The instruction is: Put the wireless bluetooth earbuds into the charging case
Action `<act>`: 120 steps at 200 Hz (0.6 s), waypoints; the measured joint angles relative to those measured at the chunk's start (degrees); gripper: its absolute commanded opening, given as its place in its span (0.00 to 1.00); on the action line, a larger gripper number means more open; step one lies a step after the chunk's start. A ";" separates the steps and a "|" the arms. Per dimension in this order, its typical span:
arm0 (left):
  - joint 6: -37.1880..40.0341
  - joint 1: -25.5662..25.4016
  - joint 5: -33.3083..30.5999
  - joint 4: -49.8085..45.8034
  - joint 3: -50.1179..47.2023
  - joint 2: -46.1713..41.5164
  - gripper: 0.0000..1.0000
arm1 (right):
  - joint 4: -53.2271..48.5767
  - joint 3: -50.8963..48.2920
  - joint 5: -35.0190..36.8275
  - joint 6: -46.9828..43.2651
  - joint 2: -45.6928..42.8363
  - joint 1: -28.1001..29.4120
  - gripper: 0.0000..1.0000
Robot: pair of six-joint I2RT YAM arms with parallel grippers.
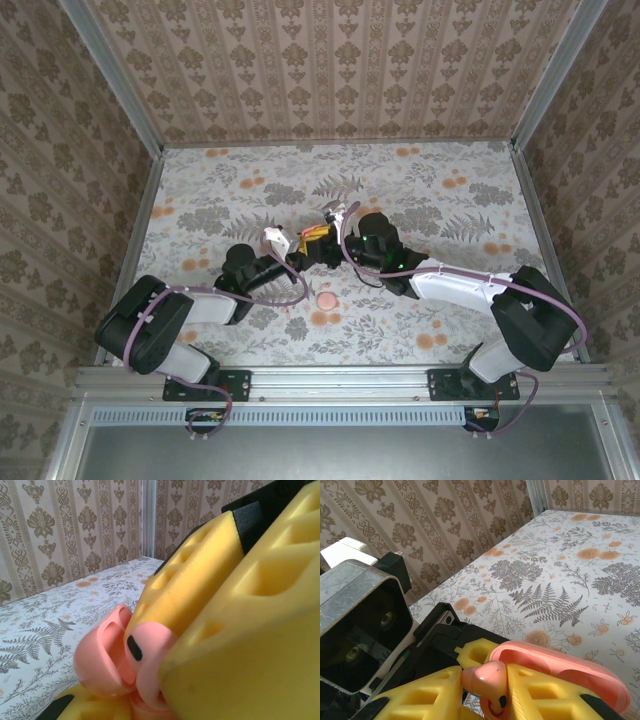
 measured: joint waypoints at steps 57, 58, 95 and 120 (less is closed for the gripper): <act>0.00 0.00 -0.13 -0.22 0.00 0.00 0.19 | -0.04 0.00 1.03 -0.02 0.00 0.35 0.36; 0.00 0.00 -0.15 -0.22 0.00 -0.02 0.19 | -0.04 0.00 1.03 -0.02 -0.02 0.35 0.36; 0.02 0.00 -0.48 -0.44 0.00 -0.07 0.20 | -0.02 0.00 1.22 0.04 -0.02 0.55 0.40; 0.02 0.00 -0.70 -0.50 0.00 -0.24 0.20 | -0.02 0.00 1.46 0.04 -0.26 0.59 0.42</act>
